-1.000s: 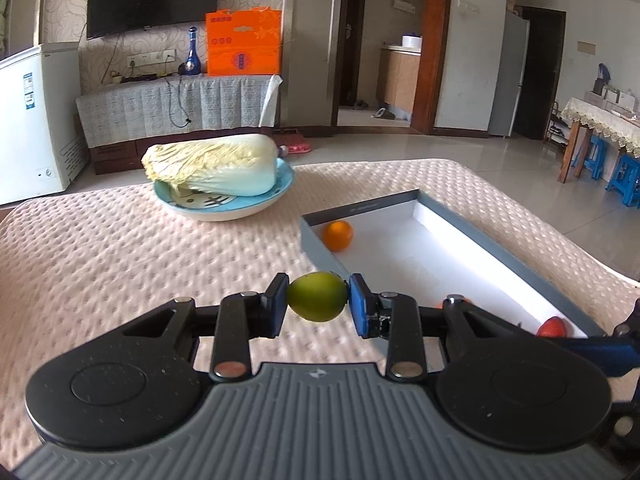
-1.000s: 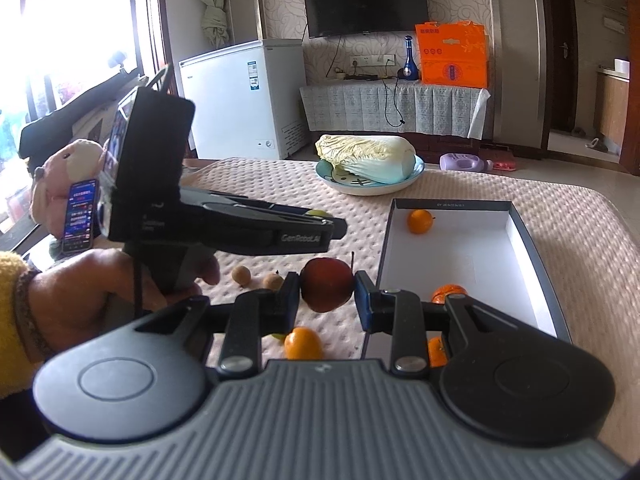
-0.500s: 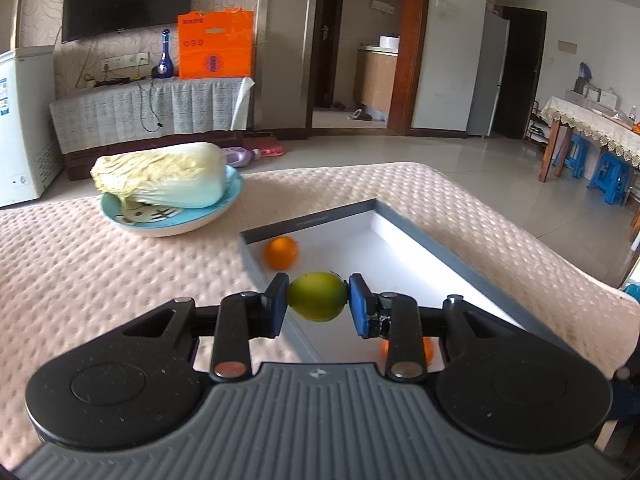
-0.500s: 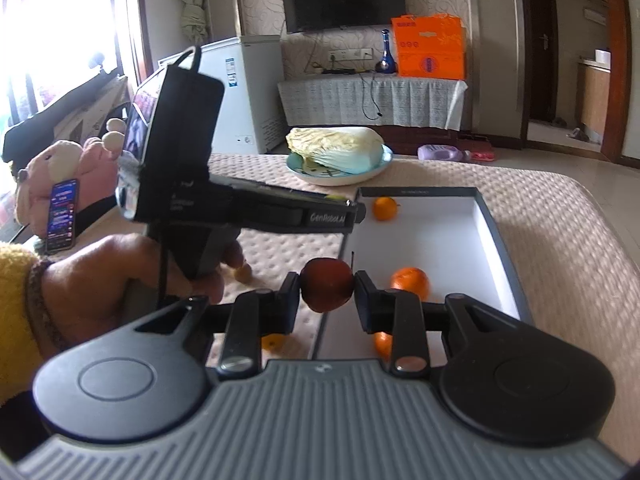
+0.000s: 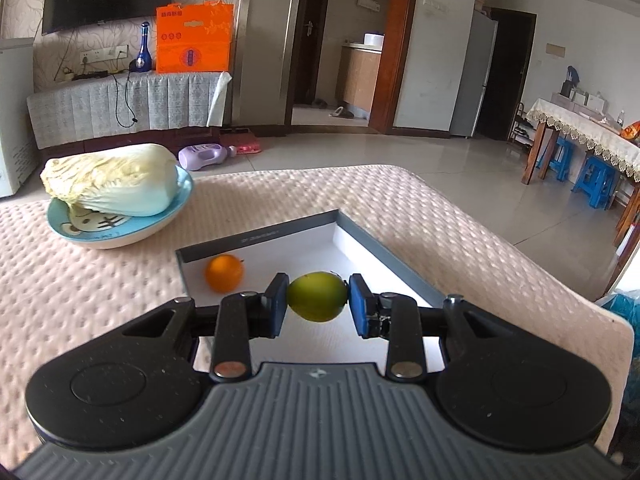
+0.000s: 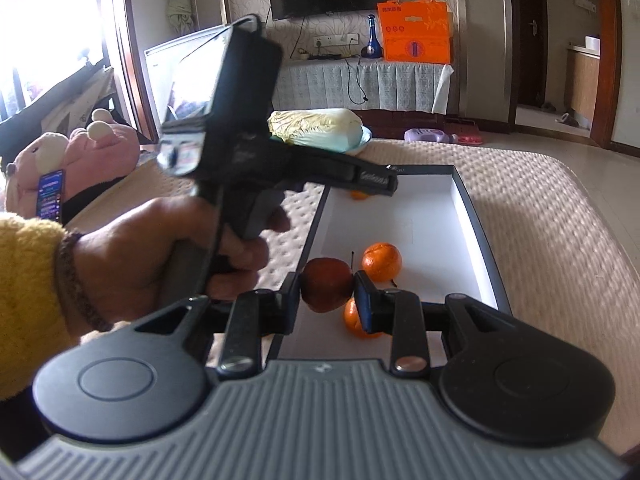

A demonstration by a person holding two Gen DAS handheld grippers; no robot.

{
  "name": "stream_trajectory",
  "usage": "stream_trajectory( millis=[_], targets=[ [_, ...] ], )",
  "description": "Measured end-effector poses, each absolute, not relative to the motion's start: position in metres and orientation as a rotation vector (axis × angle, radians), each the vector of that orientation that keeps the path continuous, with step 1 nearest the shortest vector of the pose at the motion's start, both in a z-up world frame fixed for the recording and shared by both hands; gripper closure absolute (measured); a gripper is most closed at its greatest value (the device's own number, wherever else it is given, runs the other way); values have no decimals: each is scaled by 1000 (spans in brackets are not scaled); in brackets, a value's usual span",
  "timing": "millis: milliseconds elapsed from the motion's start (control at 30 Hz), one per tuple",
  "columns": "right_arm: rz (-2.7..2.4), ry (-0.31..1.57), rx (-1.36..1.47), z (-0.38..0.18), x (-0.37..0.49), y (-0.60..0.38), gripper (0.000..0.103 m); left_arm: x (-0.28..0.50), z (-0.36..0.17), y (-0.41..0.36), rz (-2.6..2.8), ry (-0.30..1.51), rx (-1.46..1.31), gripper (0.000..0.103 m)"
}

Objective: Organize fruits
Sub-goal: 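Open left tool over the box dropping the lime while right tool holds the apple above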

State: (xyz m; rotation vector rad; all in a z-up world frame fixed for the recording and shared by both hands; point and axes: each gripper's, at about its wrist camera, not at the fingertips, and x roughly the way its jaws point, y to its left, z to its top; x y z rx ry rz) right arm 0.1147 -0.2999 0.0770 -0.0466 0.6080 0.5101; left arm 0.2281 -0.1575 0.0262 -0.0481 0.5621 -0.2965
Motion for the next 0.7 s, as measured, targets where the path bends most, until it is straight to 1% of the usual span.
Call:
stream_trajectory(
  millis=[333, 367, 400, 433, 467, 500, 700],
  targets=[
    [507, 634, -46, 72, 121, -299, 71, 244, 20, -171, -303, 581, -49, 64],
    [504, 637, -46, 72, 122, -299, 71, 244, 21, -171, -305, 578, -47, 62],
    [500, 639, -45, 71, 122, -299, 71, 243, 22, -172, -307, 573, -46, 54],
    [495, 641, -43, 70, 124, -300, 71, 242, 23, -172, -306, 567, -44, 48],
    [489, 643, -40, 70, 125, -300, 71, 241, 24, -172, -303, 560, -42, 40],
    [483, 644, -38, 70, 125, -300, 71, 240, 25, -171, -303, 554, -41, 38],
    [444, 645, -32, 66, 130, -303, 71, 228, 34, -164, -298, 533, -59, 37]
  ],
)
